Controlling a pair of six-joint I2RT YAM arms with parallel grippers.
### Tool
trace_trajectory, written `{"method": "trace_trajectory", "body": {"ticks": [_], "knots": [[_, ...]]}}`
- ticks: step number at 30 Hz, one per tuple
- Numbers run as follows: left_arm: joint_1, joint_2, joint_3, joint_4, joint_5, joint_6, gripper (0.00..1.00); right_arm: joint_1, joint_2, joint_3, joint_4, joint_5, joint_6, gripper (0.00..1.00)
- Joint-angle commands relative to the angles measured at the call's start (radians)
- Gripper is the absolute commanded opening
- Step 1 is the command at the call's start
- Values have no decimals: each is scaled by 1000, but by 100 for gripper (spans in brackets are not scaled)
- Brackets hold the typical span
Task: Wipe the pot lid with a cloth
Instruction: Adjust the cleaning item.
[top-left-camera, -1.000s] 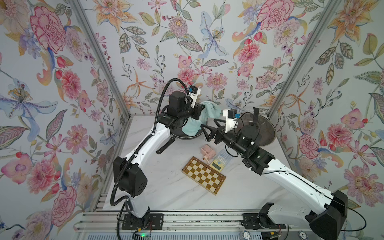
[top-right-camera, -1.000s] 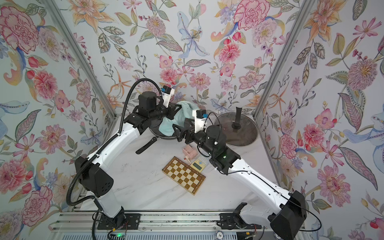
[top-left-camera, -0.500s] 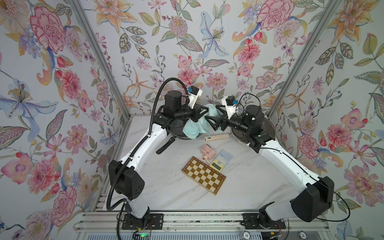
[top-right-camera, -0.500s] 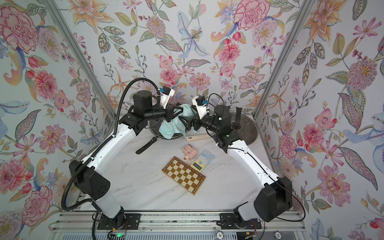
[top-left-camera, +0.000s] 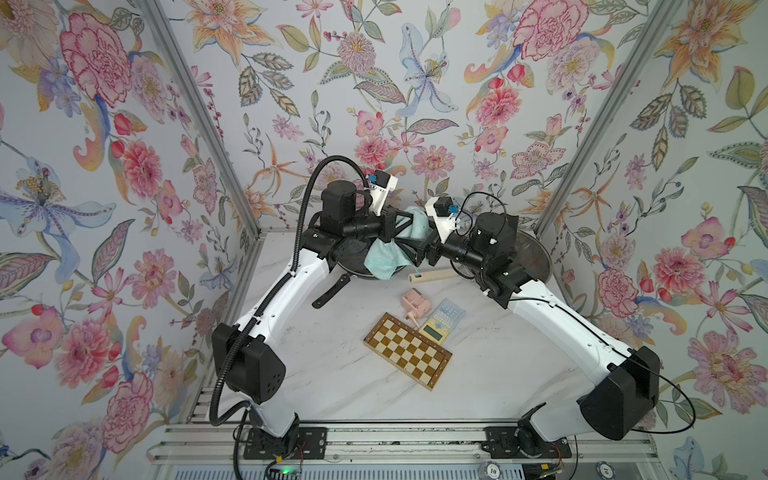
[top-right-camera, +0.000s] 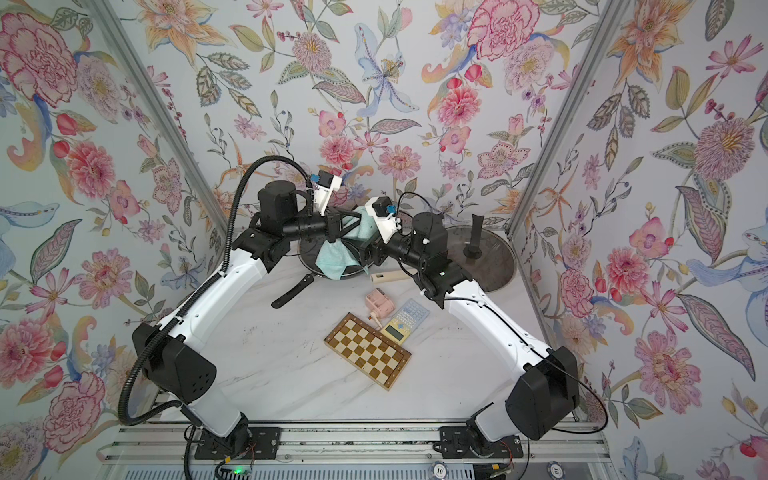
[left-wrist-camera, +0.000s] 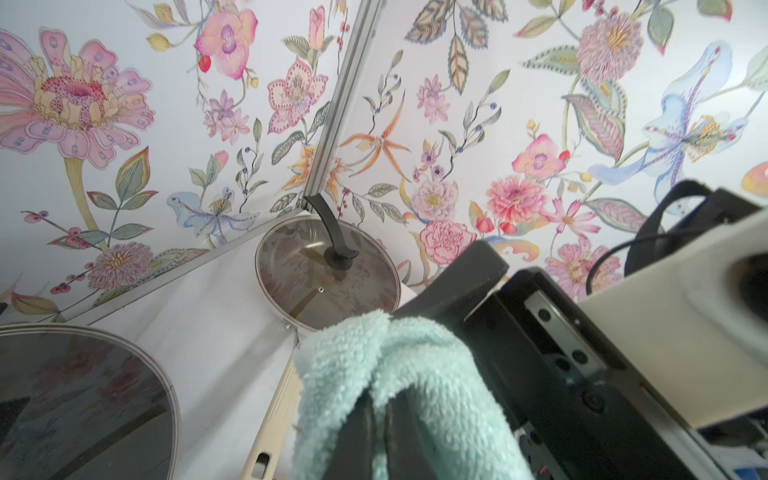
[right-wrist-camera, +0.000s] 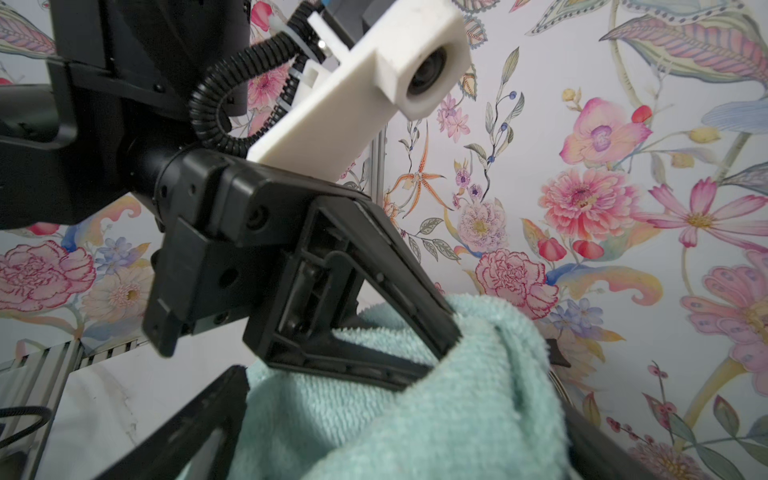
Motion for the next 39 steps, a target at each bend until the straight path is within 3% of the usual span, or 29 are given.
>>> {"method": "trace_trajectory", "body": {"ticks": [1, 5, 10, 18, 23, 29, 34, 39], "knots": [[1, -13, -42, 178, -19, -104, 0, 101, 25, -31, 53, -23, 15, 100], [0, -20, -78, 232, -30, -145, 0, 136, 54, -25, 73, 10, 14, 99], [0, -25, -85, 245, -33, -162, 0, 185, 102, 17, 10, 84, -96, 98], [0, -34, -84, 236, -25, -174, 4, 184, 165, 52, 20, 206, -137, 70], [0, -39, -103, 223, -35, -178, 6, 185, 176, 22, 207, 298, -94, 63], [2, -39, -93, 70, -202, -95, 12, 181, 152, -14, 389, 394, -43, 57], [2, -12, -49, -19, -303, -52, 19, 169, 136, -16, 383, 409, -6, 33], [3, -12, -40, -15, -344, -36, 35, 147, 142, -18, 377, 431, 84, 7]]}}
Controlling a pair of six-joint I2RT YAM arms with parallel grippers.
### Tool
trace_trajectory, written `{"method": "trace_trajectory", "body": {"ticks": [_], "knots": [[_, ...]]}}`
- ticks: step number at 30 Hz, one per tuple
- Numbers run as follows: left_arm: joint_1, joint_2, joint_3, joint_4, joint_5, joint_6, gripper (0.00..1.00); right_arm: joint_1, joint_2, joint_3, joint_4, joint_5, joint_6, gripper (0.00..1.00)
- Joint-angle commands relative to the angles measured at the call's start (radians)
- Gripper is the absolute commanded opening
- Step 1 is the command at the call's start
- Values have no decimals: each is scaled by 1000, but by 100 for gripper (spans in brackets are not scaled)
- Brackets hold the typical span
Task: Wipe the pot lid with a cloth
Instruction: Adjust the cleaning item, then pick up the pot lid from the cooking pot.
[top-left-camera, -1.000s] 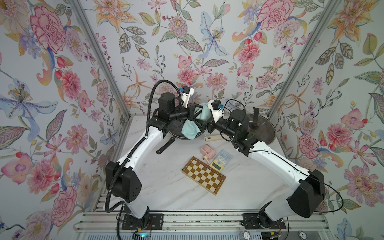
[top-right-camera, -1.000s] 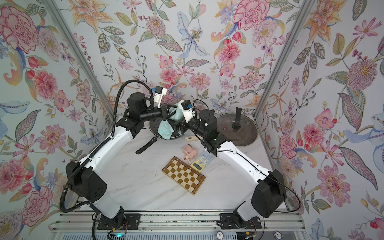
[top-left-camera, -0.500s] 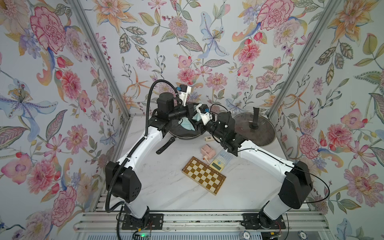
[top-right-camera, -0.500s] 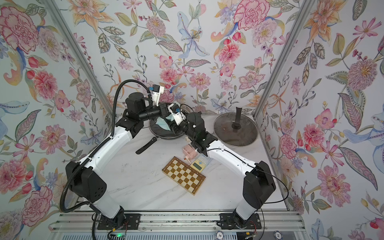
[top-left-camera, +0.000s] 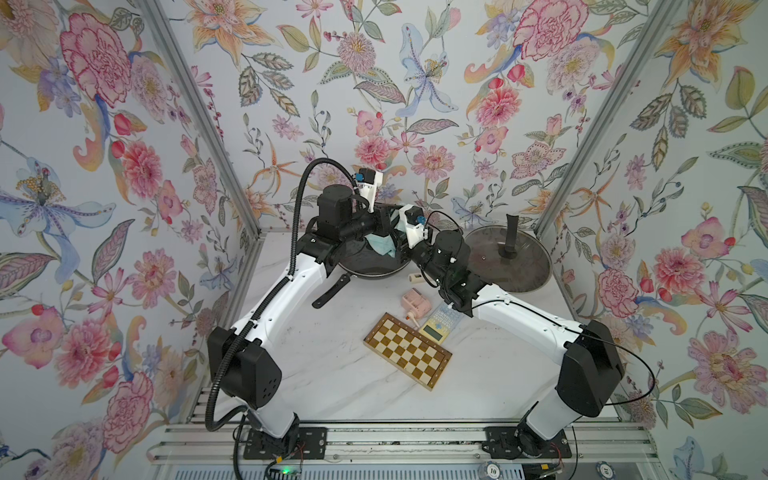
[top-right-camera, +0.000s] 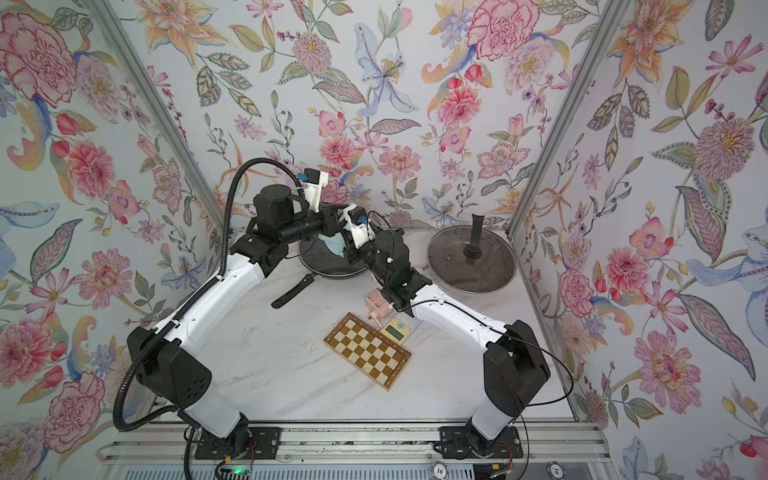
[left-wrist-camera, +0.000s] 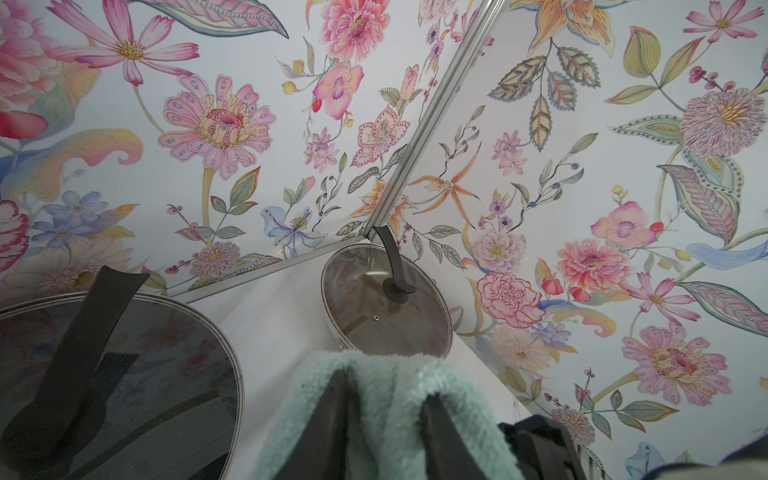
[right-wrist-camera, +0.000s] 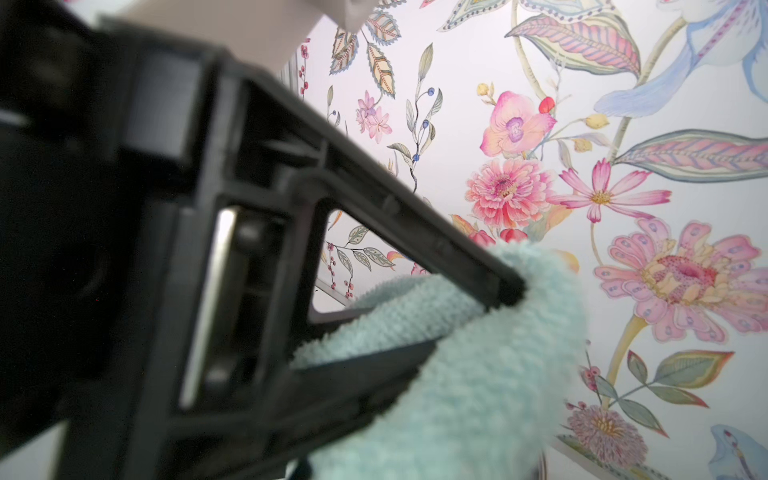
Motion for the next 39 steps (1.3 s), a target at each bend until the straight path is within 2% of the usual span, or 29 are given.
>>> {"method": "trace_trajectory", "body": {"ticks": [1, 5, 7, 10, 11, 15, 19, 21, 24, 28, 33, 39], "knots": [[-2, 22, 23, -61, -79, 34, 37, -2, -20, 5, 129, -2, 86, 6], [8, 12, 75, -137, -167, 114, 44, -19, -25, -3, 139, 27, 115, 5], [18, -2, 106, -182, -248, 187, 59, -43, -40, -6, 118, 43, 132, 3], [34, -31, 111, -193, -336, 297, 71, -92, -82, -32, 76, 50, 203, 0], [36, -34, 99, -184, -359, 343, 75, -137, -102, -44, 57, 62, 225, 0], [39, -13, 8, -92, -393, 494, 90, -200, -198, -89, -41, 144, 225, 0], [65, 49, -107, 82, -404, 544, 92, -240, -314, -145, -116, 234, 214, 1], [95, 105, -130, 154, -370, 556, 92, -251, -373, -167, -152, 289, 210, 0], [123, 209, -90, 193, -299, 613, 94, -257, -460, -183, -217, 381, 194, 0], [130, 339, -14, 208, -304, 700, 94, -257, -547, -192, -286, 472, 199, 0], [166, 435, 2, 308, -253, 678, 94, -250, -618, -208, -341, 570, 223, 0], [178, 517, 11, 382, -184, 655, 94, -248, -622, -176, -418, 623, 246, 0]]}}
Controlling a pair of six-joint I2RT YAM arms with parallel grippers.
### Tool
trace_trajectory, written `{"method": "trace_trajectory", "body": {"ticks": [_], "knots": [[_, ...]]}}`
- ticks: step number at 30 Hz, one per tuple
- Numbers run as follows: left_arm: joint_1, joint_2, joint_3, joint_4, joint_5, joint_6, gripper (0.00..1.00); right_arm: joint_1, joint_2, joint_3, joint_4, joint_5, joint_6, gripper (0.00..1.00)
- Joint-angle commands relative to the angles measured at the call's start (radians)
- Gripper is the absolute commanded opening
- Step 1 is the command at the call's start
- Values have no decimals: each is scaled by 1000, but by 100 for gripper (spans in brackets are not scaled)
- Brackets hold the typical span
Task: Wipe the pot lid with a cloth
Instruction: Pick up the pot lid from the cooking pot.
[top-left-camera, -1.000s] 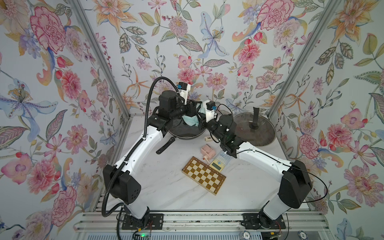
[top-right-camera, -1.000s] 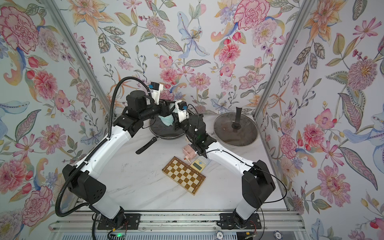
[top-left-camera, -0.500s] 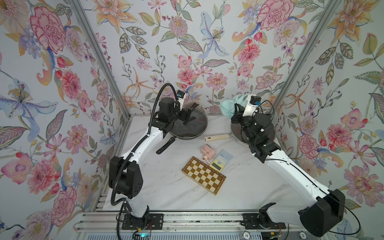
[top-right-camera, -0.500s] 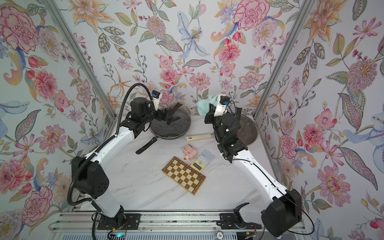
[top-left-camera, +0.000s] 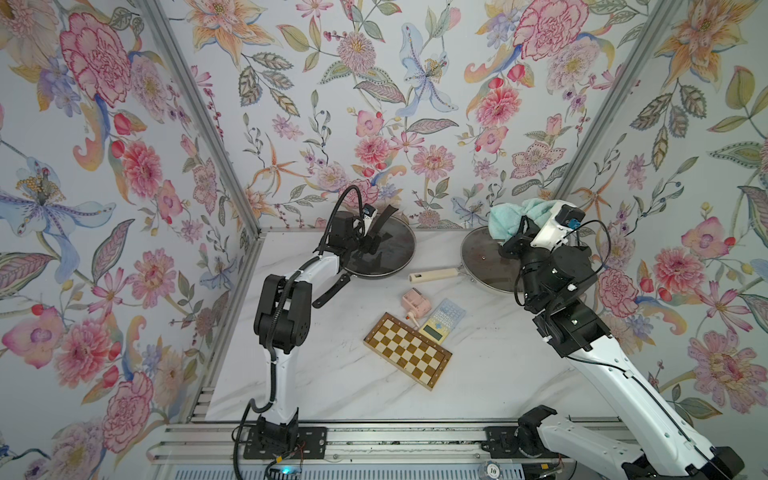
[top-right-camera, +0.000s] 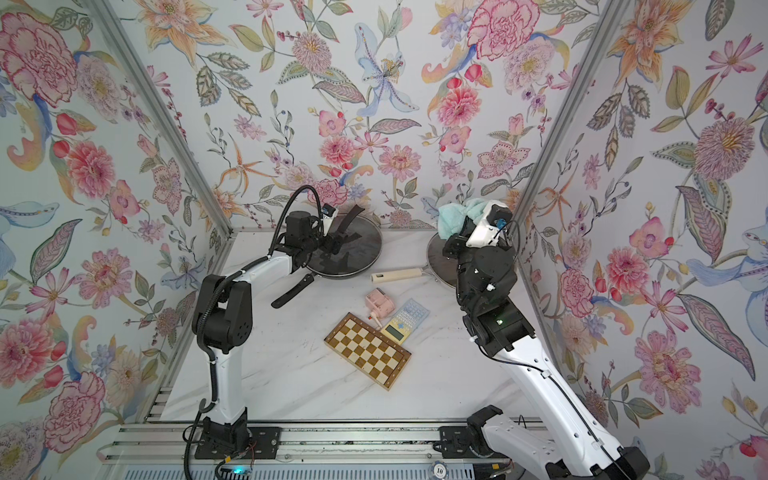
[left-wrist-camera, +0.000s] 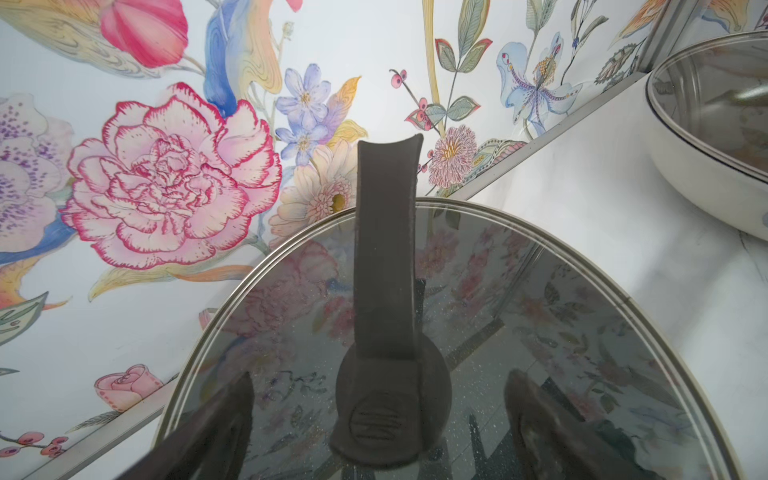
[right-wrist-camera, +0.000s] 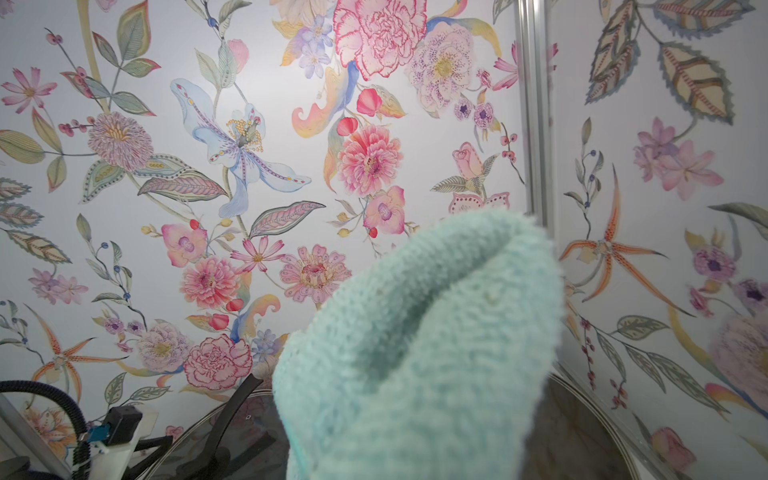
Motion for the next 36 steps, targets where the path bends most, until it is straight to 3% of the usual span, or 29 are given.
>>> {"method": "trace_trajectory", "body": {"ticks": [1, 13, 20, 22, 26, 32, 36], "knots": [[12, 48, 39, 104, 62, -9, 95, 8, 7, 33, -72, 62, 21, 0], [13, 142, 18, 264, 108, -65, 93, 6, 120, 136, -118, 25, 12, 1], [14, 207, 42, 249, 81, -39, 82, -6, 143, 165, -121, 4, 18, 2], [16, 219, 50, 247, 86, -45, 76, -17, 140, 164, -119, -1, 27, 2], [16, 242, 96, 195, 99, -50, 52, -43, 135, 158, -119, -15, 51, 2], [16, 235, 106, 207, 117, -89, 24, -50, 135, 142, -101, -23, 54, 2], [16, 196, 115, 209, 118, -124, 12, -57, 123, 112, -64, -27, 56, 2]]}}
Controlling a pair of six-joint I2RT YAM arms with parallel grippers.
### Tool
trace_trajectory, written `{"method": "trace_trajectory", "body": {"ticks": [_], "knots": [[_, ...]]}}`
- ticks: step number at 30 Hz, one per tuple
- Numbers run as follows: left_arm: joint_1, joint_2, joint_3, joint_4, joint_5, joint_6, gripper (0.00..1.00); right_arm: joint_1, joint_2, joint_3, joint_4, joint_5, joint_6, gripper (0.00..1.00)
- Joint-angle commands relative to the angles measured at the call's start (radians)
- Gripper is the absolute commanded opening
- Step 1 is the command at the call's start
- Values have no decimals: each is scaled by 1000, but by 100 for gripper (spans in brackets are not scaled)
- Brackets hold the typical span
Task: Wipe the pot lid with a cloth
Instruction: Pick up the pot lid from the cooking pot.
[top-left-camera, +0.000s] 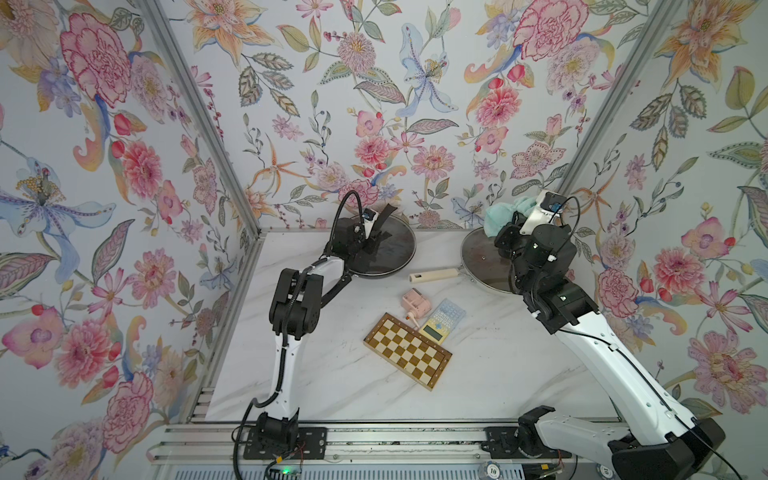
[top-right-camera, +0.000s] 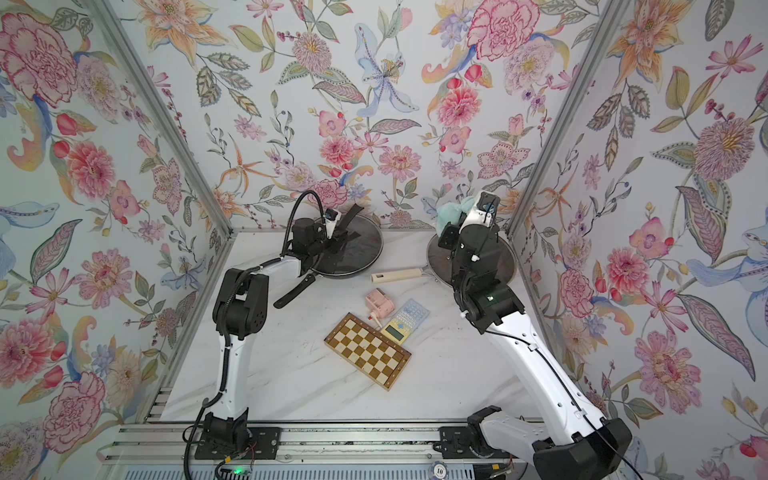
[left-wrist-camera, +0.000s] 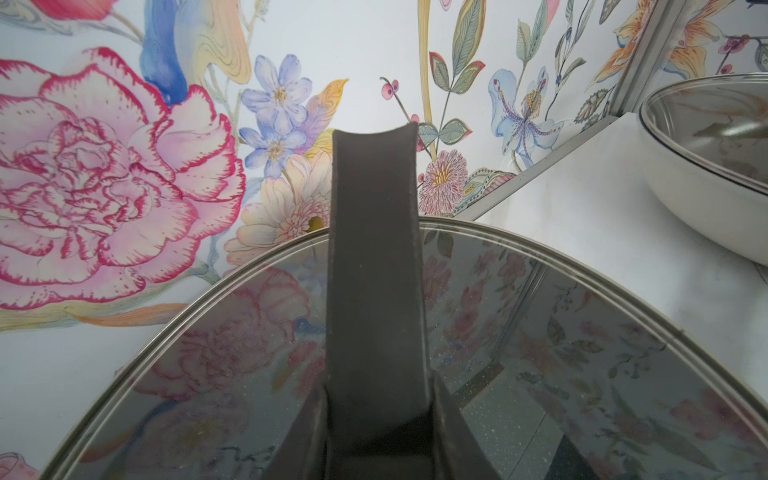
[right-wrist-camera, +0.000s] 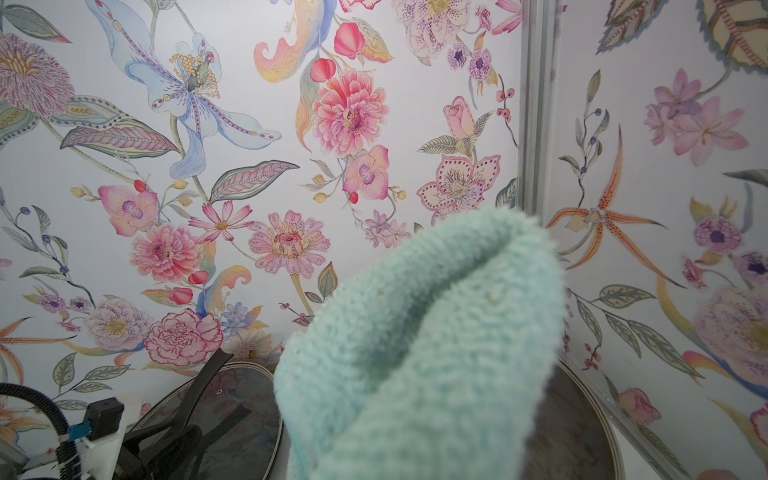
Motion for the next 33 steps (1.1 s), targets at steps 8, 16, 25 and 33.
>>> {"method": "trace_trajectory", "body": {"ticks": [8, 16, 25, 33], "knots": [[5, -156, 81, 20, -21, -173, 0, -23, -81, -155, 200, -25, 31, 2], [21, -314, 108, 24, 58, -508, 0, -57, -50, -234, 295, -137, 68, 3], [62, -458, 25, 122, 274, -1148, 0, -93, 143, -195, 431, -534, 163, 3], [74, -523, -188, 589, 319, -1643, 0, -45, 429, 71, 512, -1097, 245, 2]]}}
